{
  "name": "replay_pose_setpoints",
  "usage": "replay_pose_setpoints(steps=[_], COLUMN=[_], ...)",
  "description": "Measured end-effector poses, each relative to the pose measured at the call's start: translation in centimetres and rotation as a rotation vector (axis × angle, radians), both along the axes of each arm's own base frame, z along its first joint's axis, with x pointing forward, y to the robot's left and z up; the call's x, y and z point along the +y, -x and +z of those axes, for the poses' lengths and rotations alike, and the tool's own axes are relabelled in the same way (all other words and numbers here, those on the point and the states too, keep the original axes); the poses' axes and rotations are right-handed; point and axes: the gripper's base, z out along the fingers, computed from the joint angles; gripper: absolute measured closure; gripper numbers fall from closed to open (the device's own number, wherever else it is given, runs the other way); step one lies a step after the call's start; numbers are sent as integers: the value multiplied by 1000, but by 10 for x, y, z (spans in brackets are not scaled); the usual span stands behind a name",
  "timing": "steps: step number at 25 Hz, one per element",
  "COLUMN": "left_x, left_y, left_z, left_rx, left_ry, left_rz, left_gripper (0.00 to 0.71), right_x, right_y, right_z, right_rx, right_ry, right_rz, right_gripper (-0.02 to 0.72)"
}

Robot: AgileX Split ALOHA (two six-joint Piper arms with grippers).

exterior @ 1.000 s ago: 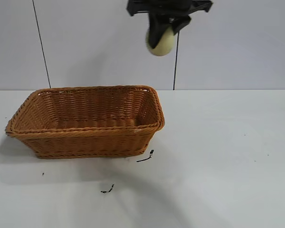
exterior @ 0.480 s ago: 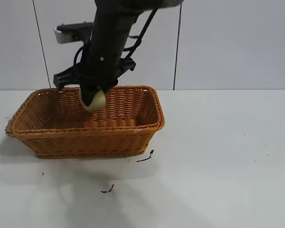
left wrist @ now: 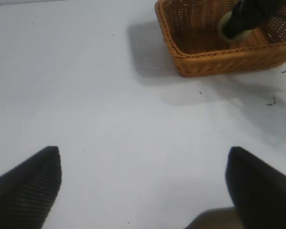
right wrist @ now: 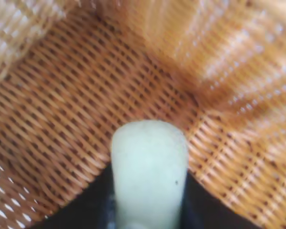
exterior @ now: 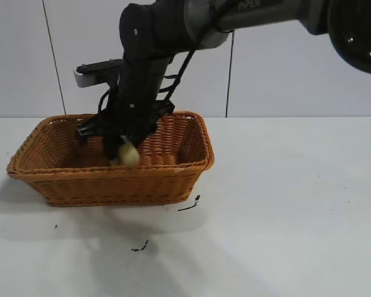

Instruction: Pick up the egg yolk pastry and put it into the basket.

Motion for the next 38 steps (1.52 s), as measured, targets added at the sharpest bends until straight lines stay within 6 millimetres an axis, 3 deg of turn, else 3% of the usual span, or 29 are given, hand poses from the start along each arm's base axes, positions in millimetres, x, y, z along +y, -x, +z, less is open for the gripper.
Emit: replay_pose_setpoints(steps=[4, 8, 11, 16, 17, 21, 25, 31, 34, 38], left_x=[0, 0, 0, 0, 0, 0, 0, 0, 0, 0], left_y=[0, 0, 0, 0, 0, 0, 0, 0, 0, 0], left_z=[0, 0, 0, 0, 0, 0, 0, 0, 0, 0], left_rx=[0, 0, 0, 0, 0, 0, 0, 0, 0, 0], left_ry=[0, 0, 0, 0, 0, 0, 0, 0, 0, 0], left_rz=[0, 0, 0, 0, 0, 0, 0, 0, 0, 0], left_gripper=[14, 14, 14, 14, 14, 14, 14, 14, 14, 14], right_x=[-10, -43, -83, -168, -168, -231, -273, -306, -320, -322], right_y=[-6, -26, -48, -80, -80, -94, -98, -98, -85, -60], right_z=[40, 62, 64, 61, 61, 60, 58, 67, 84, 103], right_rx=[-32, -50, -45, -3, -3, 26, 49, 40, 42, 63], right_ry=[-43, -58, -44, -10, -10, 10, 18, 14, 17, 26], right_rz=[-45, -123, -207, -382, -382, -504, -584, -647, -671, -674], right_gripper=[10, 10, 10, 10, 10, 10, 10, 10, 10, 10])
